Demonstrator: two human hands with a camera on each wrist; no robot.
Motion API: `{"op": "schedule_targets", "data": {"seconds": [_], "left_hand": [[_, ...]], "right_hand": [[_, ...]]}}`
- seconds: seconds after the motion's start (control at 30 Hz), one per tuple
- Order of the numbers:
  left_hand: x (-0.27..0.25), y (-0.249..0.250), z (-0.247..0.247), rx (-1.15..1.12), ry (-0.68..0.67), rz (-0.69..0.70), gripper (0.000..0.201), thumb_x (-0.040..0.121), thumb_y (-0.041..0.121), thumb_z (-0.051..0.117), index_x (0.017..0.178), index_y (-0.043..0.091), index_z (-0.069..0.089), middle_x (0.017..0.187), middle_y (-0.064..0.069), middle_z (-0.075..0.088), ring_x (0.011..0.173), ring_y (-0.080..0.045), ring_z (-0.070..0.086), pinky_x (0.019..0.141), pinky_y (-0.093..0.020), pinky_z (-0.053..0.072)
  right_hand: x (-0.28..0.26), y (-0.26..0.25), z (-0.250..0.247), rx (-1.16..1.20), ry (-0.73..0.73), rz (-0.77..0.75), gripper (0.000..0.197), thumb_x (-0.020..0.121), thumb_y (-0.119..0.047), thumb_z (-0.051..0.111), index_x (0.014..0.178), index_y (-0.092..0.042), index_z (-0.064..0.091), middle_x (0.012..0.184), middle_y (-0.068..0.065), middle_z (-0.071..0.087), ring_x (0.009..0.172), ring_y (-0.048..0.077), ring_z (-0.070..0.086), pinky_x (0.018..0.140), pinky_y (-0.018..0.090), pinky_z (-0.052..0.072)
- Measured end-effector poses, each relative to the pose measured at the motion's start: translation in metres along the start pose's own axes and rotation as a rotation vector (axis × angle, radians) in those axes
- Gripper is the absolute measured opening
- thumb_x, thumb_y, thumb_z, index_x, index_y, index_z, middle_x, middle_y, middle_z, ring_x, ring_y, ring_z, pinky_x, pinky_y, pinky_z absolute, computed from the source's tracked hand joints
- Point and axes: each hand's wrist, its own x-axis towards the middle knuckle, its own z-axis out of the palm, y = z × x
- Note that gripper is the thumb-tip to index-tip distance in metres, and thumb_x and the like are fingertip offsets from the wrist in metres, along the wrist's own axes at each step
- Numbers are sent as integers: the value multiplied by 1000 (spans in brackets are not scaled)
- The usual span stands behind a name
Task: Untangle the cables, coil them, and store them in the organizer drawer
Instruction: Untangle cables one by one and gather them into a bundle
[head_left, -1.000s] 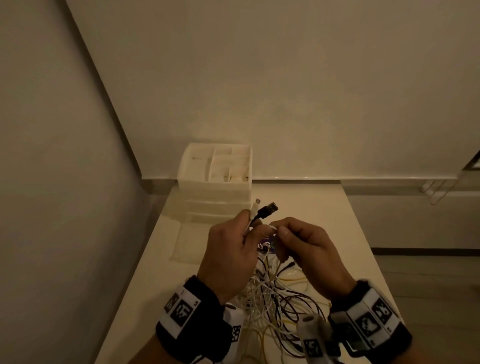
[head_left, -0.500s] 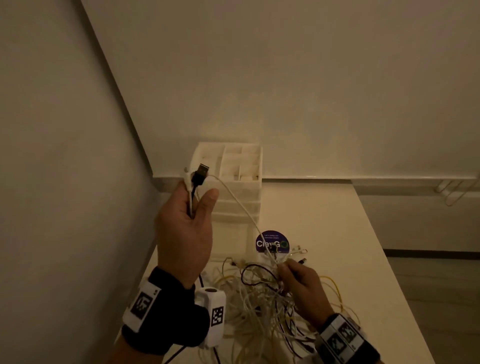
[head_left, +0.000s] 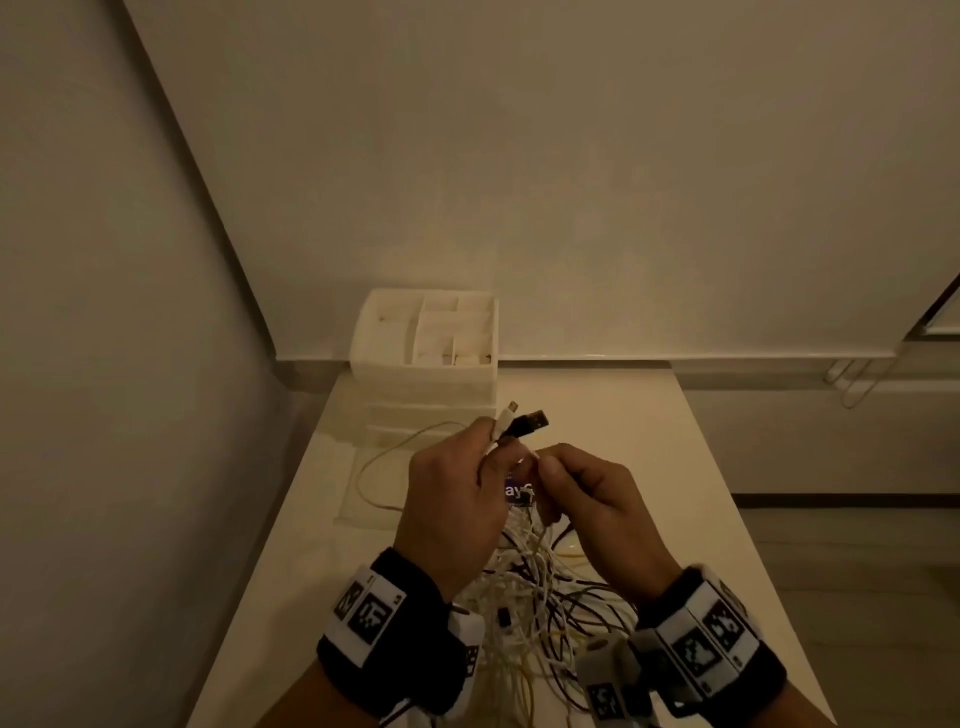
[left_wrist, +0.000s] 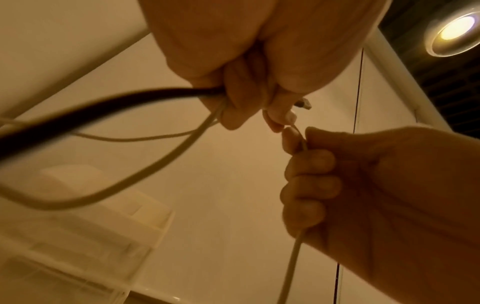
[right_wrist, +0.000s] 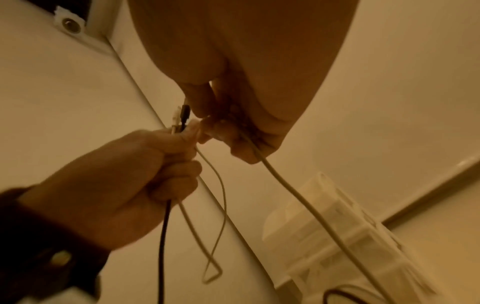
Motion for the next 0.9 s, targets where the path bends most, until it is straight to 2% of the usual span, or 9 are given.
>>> {"op": "schedule_targets", "data": {"seconds": [0.13,0.23,0.37,0.47,0.57,0.63,0.7,0.77,0.9], "left_hand": [[11,5,-12,-52,129,-46,15,94,21,58,81,13,60,55,18,42,47,3,43,46,-7,26],[27,6,-37,-106,330,-68,15,93,24,55,98,14,65,59,15,48,53,3,49,46,-9,34],[28,-10,-56,-88,301,-106,13,95,30,56,93,20,64,62,-7,57,58,-5,42,51,-26,38],[17,-18,-61,-115,345,-180,23,92,37,56,104,21,68,69,4,63,60,1,49,57,-28,45],[7,-9,-65,-130,374,-127,29,93,29,62,121,20,65,88,15,69,74,7,58,70,-13,49],[1,1,-60,-127,281,-45,31,91,24,65,122,20,63,87,21,70,67,5,59,66,-2,43],[-5,7,-46,-131,89,-1,29,89,16,67,118,15,67,86,13,73,58,4,56,61,4,36],[-10,3,-30,-94,-100,14,25,91,12,65,115,16,70,80,13,72,64,16,56,64,4,35],[-8,-17,-4,-8,-198,-1,26,94,18,61,74,32,55,57,23,47,57,9,47,55,-3,28]], "right_hand": [[-14,38,11,-16,-49,85,34,102,-23,40,80,-8,61,64,7,51,60,17,50,63,26,44],[-30,73,16,-86,-67,228,37,99,-33,40,70,-17,55,60,-4,47,56,10,44,57,25,39],[-33,97,10,-125,56,310,41,90,-45,41,67,-13,53,56,-4,43,52,10,39,55,26,35],[-26,94,8,-66,129,298,40,94,-37,45,64,-12,54,55,1,40,52,15,36,55,31,34],[-20,82,6,6,140,259,41,93,-36,48,63,-8,56,56,4,41,54,17,37,58,36,34],[-16,73,6,41,105,230,44,94,-39,55,62,-9,59,59,8,46,56,19,40,59,36,35],[-10,60,6,66,58,196,42,88,-43,59,61,-11,61,60,12,46,57,20,40,60,36,34],[-3,46,5,99,3,152,39,84,-43,58,58,-14,61,59,13,43,57,22,37,59,37,31],[11,34,0,144,-15,128,34,89,-27,55,59,-12,63,56,7,47,54,20,36,57,37,29]]}}
